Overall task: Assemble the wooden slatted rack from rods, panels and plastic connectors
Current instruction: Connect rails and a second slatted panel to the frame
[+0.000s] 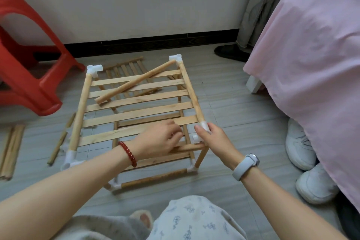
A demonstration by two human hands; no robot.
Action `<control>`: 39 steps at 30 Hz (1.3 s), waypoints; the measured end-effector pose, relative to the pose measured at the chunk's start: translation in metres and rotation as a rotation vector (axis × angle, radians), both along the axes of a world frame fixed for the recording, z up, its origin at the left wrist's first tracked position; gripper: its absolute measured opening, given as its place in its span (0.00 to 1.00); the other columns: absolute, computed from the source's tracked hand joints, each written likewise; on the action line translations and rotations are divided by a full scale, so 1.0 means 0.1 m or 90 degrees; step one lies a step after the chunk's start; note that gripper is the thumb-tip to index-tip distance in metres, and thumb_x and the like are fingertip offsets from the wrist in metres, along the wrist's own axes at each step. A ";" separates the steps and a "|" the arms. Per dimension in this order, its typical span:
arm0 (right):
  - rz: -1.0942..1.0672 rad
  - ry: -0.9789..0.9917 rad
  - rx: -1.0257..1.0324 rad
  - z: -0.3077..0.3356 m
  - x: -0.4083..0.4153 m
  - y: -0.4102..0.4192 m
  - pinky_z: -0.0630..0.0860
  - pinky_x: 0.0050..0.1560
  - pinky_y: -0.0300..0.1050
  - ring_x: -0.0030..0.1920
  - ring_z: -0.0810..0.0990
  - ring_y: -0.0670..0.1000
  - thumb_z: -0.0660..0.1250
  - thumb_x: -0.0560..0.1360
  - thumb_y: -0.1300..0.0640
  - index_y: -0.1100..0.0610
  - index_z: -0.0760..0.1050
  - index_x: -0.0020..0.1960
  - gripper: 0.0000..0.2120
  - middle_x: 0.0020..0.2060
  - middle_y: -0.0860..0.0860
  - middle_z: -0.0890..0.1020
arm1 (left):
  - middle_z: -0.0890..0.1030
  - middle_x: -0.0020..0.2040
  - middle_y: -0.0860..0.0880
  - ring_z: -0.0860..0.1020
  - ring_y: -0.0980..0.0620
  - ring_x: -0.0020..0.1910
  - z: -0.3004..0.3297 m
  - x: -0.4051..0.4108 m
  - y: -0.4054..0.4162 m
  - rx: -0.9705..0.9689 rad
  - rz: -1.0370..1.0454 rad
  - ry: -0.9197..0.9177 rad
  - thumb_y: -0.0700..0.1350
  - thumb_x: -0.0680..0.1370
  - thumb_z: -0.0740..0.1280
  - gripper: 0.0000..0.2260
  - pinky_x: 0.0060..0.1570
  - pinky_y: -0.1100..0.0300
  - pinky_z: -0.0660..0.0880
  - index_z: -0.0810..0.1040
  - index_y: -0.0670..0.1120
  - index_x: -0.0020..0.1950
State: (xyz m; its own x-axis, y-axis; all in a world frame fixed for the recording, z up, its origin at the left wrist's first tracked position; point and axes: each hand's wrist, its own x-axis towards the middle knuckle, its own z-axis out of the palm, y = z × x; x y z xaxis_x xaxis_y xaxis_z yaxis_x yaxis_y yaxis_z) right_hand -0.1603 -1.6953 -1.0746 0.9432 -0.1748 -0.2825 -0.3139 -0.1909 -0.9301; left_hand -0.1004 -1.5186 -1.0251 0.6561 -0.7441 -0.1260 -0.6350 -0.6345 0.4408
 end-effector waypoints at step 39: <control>-0.065 0.013 -0.656 0.19 -0.47 -0.03 0.58 0.29 0.43 0.33 0.70 0.53 0.59 0.75 0.43 0.54 0.64 0.36 0.16 0.31 0.46 0.71 | 0.40 0.77 0.48 0.38 0.36 0.74 -0.45 0.21 -0.48 0.195 0.024 -0.190 0.30 0.75 0.56 0.43 0.62 0.28 0.37 0.30 0.60 0.72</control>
State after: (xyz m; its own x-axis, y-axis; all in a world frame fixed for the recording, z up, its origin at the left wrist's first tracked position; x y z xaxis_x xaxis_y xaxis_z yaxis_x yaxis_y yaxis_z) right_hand -0.2068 -1.6979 -1.0553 0.9073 -0.4192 0.0336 -0.3867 -0.8630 -0.3251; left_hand -0.0795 -1.5669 -1.0697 0.7230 -0.6770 -0.1377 -0.6803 -0.7323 0.0289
